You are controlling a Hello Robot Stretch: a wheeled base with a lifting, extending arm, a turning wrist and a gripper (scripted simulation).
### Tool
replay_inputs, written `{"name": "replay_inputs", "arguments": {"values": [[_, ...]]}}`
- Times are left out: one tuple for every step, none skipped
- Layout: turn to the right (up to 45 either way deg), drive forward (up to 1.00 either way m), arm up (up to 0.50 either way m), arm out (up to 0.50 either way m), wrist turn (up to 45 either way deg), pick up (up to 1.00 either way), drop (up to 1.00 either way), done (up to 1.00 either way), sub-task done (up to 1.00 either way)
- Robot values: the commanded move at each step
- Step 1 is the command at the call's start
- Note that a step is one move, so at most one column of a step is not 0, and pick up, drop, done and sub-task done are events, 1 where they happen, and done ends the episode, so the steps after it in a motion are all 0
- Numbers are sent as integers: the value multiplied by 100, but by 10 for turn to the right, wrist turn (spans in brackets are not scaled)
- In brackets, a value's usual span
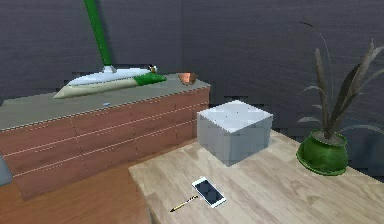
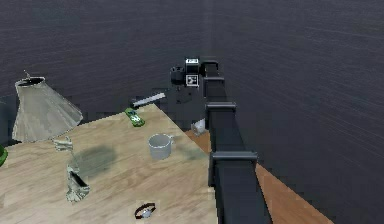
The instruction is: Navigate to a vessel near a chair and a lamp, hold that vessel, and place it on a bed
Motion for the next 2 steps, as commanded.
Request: {"name": "replay_inputs", "arguments": {"values": [[0, 0, -30, 0, 0, 0, 0, 0, 0], [0, 0, 0, 0, 0, 100, 0, 0, 0]]}}
